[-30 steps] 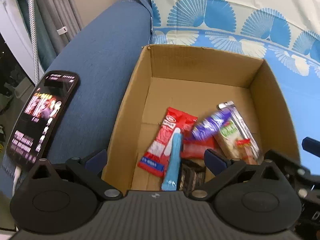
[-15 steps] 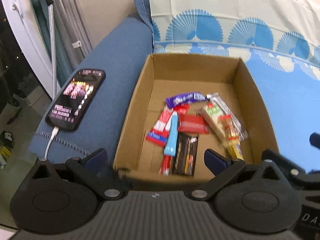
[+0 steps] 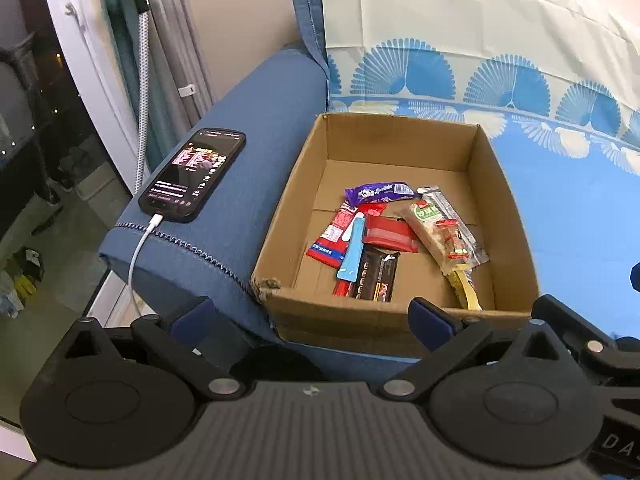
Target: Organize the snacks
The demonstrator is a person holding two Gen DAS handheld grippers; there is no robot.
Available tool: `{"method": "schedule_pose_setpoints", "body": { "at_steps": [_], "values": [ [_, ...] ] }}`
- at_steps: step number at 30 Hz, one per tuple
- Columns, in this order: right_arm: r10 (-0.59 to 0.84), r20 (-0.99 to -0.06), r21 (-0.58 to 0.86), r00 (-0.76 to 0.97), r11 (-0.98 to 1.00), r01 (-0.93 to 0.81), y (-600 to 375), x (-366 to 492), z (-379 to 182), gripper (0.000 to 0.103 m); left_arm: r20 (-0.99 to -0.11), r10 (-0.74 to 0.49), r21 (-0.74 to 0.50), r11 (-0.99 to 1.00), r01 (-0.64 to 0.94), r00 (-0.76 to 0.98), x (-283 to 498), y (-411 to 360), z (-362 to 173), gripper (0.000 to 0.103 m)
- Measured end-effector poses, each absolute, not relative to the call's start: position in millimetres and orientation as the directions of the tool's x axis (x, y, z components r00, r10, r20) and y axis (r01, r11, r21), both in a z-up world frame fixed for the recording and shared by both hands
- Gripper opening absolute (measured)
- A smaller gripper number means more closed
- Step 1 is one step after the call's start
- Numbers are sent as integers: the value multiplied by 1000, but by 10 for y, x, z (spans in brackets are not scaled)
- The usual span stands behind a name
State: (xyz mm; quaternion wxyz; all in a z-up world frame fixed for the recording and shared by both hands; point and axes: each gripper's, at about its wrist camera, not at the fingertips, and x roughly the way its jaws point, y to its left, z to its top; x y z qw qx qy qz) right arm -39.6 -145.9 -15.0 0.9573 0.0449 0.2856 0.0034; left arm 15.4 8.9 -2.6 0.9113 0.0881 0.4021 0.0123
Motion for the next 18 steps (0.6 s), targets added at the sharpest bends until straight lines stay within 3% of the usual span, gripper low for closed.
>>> {"method": "schedule_pose_setpoints", "body": {
  "at_steps": [18],
  "values": [
    [17,-494,87,870,996,31,-1450,-701,-73,103,-693,122,218,975,45,710,-161,58,11,103]
  ]
}}
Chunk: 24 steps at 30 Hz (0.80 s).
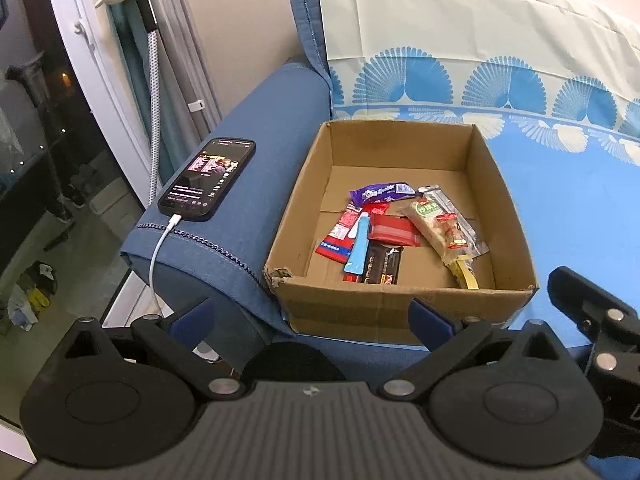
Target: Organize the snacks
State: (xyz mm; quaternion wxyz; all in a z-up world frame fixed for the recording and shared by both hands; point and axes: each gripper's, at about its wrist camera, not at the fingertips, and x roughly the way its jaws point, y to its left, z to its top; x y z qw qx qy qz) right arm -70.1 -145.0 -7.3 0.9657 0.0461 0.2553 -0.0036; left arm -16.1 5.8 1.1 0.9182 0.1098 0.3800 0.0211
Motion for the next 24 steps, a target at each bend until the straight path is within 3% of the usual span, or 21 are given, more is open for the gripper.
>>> {"method": "schedule_pose_setpoints", "body": {
  "at_steps": [24],
  "values": [
    [12,-501,64,865,998,23,-1403,-718,-89,103,-688,118,182,983,12,716,-166,151,40,103]
  ]
}}
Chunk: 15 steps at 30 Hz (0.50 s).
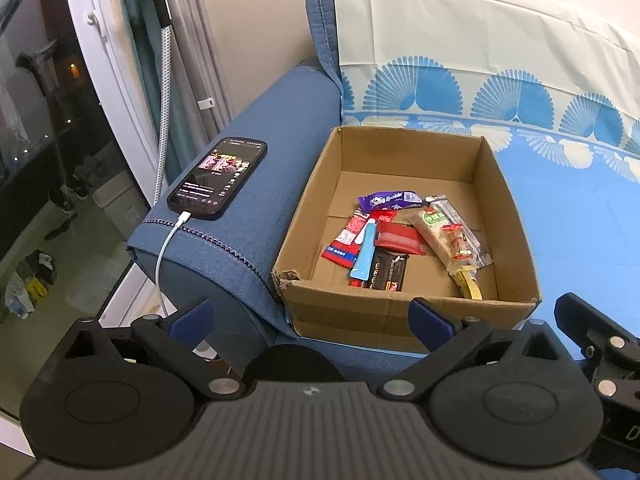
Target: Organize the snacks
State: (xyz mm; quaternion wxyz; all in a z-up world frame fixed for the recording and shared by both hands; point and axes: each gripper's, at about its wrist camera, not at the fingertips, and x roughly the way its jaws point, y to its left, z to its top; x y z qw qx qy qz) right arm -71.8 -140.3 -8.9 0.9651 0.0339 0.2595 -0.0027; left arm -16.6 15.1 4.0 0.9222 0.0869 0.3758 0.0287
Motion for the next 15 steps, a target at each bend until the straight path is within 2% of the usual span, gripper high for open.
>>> {"method": "schedule_pose_setpoints", "body": {
  "at_steps": [15],
  "values": [
    [14,-501,65,865,998,21,-1415,-722,-88,103,-692,120,188,982,18,712,-175,125,38,103]
  ]
}}
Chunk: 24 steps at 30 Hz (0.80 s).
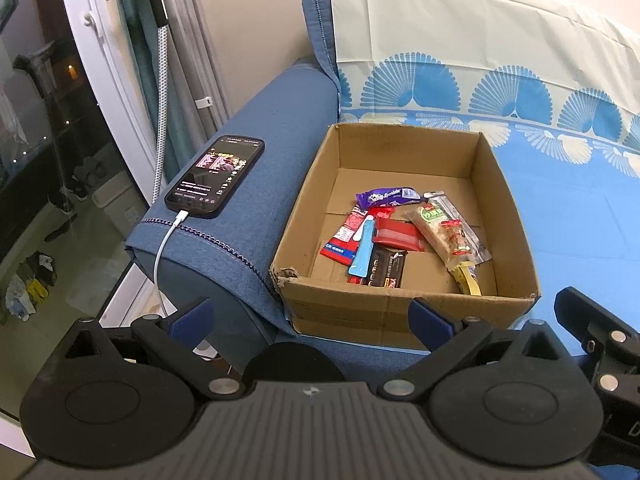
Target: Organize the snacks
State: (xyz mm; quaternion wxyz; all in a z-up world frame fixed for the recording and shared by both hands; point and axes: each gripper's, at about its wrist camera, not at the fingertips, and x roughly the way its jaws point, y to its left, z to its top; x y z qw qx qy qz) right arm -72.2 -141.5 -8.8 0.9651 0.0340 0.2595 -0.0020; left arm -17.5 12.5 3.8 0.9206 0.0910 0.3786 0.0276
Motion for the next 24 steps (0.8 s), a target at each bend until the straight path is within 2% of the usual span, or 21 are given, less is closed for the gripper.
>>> {"method": "schedule_pose_setpoints", "body": {
  "at_steps": [24],
  "values": [
    [14,-502,64,865,998,22,-1412,-727,-83,103,-695,118,186,982,19,709,-192,130,37,103]
  ]
}}
